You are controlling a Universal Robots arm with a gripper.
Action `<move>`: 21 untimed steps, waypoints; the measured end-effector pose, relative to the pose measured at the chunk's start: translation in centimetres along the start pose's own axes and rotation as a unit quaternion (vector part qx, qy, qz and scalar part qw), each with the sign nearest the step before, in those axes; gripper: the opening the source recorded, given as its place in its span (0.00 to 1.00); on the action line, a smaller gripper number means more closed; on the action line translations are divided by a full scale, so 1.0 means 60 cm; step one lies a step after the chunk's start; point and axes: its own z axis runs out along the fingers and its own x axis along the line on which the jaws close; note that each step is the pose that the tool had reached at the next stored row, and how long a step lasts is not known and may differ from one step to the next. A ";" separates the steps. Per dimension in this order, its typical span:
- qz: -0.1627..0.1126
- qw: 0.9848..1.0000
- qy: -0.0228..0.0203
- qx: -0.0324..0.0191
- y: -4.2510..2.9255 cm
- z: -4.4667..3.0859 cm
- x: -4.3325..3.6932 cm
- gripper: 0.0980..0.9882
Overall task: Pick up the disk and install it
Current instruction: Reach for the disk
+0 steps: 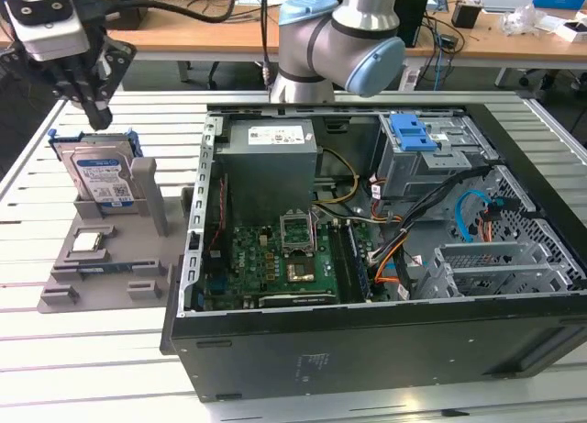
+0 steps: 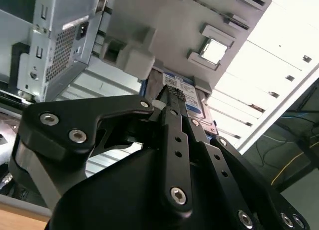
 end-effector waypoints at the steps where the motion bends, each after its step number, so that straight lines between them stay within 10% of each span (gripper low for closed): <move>1: 0.000 1.000 0.000 0.000 -0.001 0.000 0.011 0.01; 21: 0.000 1.000 0.000 0.004 0.005 0.023 0.121 0.01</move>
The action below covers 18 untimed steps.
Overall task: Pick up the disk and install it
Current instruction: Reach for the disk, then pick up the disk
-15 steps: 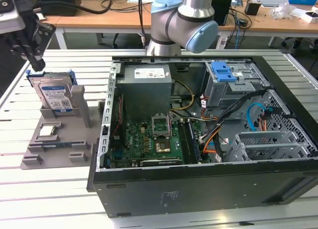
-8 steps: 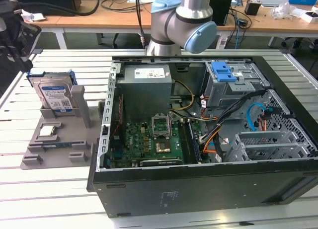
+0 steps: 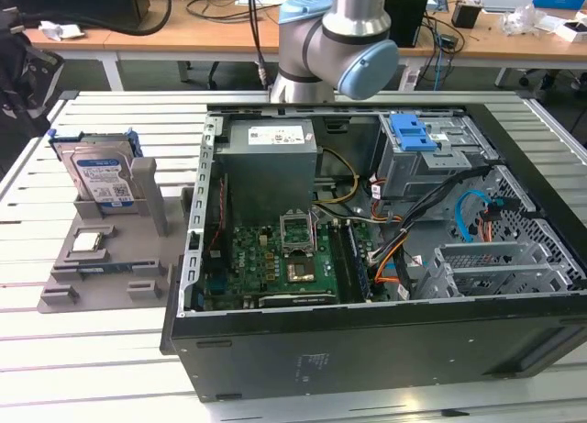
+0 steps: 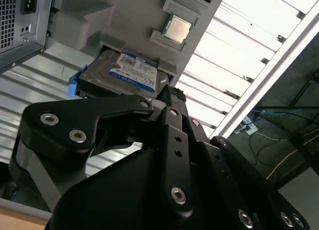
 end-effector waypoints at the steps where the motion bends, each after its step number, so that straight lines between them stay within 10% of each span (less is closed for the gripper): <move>1: 0.000 1.000 0.000 0.000 0.002 0.002 0.001 0.01; 18: 0.000 1.000 0.000 0.003 0.012 0.010 0.005 0.01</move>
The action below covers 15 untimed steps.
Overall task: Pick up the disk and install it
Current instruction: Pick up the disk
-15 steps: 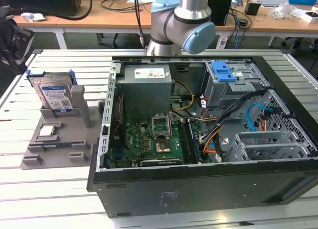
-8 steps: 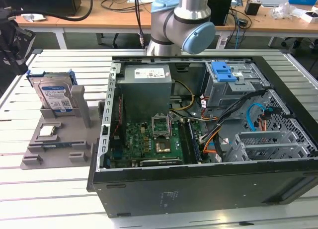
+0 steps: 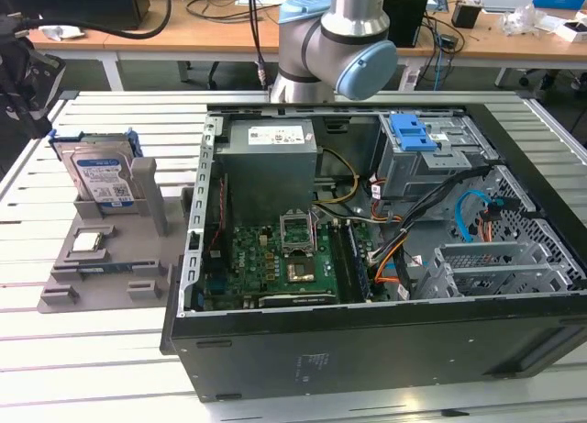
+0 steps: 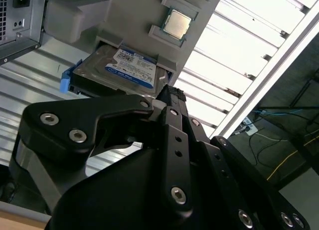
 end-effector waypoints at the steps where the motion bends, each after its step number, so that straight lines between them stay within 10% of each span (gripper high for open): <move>1: 0.000 1.000 0.000 0.000 0.000 0.000 0.000 0.01; 9: -0.065 0.998 0.002 -0.002 0.000 0.000 0.000 0.01; 15: -0.127 0.992 0.004 -0.003 0.000 0.000 0.000 0.01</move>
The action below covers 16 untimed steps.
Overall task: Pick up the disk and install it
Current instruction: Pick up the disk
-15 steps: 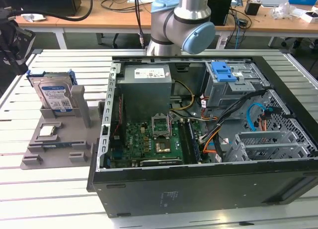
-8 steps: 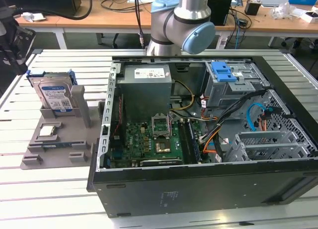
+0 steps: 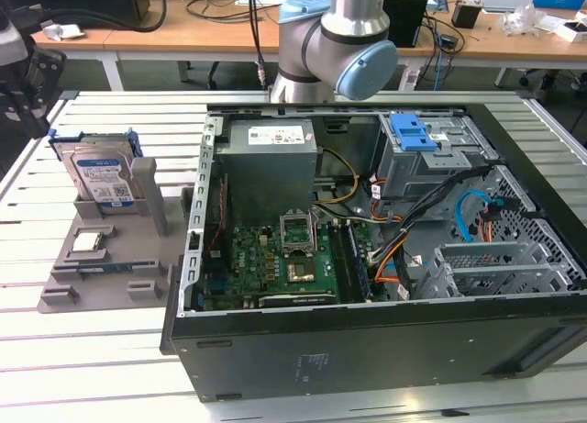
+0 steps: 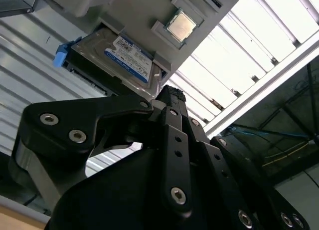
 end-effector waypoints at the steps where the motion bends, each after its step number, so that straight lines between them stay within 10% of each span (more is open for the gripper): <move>1: -0.010 1.000 0.000 0.000 0.000 0.000 0.000 0.01; 16: -0.089 0.996 0.003 -0.002 0.000 0.000 0.000 0.01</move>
